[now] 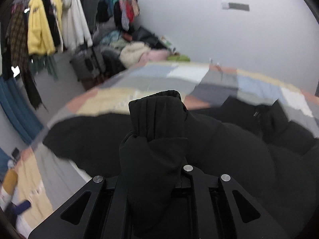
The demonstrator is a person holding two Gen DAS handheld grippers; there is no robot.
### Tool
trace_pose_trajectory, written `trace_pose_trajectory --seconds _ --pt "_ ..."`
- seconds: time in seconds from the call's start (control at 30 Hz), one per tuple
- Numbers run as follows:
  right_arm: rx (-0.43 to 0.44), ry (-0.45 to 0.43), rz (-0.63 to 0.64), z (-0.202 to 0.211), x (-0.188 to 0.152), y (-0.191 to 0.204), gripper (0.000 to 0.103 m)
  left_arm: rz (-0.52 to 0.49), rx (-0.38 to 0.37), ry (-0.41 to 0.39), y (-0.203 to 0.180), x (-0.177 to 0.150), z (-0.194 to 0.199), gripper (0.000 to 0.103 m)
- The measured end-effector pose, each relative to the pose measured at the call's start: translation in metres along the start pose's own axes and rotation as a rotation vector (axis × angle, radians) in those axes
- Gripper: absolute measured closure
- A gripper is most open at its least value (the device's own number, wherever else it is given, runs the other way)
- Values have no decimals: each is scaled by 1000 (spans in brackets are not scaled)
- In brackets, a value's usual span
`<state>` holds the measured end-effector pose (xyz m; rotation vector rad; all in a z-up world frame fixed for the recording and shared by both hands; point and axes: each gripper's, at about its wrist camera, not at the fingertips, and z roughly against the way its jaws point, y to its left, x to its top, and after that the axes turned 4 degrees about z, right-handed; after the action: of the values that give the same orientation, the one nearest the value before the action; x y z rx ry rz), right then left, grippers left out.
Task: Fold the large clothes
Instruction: 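Lift the sleeve with the right tool and fold it across the jacket body, then release the sleeve from the right tool and move the left tool to the other sleeve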
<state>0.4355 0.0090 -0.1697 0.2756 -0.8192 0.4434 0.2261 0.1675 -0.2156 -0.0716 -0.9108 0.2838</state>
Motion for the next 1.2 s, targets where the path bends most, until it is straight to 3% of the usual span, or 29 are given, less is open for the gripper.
trace_pose_trajectory --seconds 0.27,0.33,0.47,0.53,0.63,0.87,1.2 --pt "-27 54 34 -14 -29 -1 91 21 -32 42 0 -2 -10 0" --pt "-30 49 39 -11 -28 3 84 36 -37 50 2 -2 -8 0" --pt "-7 40 58 -1 -23 15 53 51 -51 53 -1 1 -4 0" --pt "7 39 57 6 -19 18 50 49 -60 57 -5 3 0 0" --pt "3 16 59 27 -14 19 43 35 -41 37 -10 8 12 0" --pt "-71 -87 60 106 1 10 25 71 -99 -8 -16 27 63 0" --pt "-134 -206 33 214 -2 0 18 19 -117 -72 -49 29 132 0"
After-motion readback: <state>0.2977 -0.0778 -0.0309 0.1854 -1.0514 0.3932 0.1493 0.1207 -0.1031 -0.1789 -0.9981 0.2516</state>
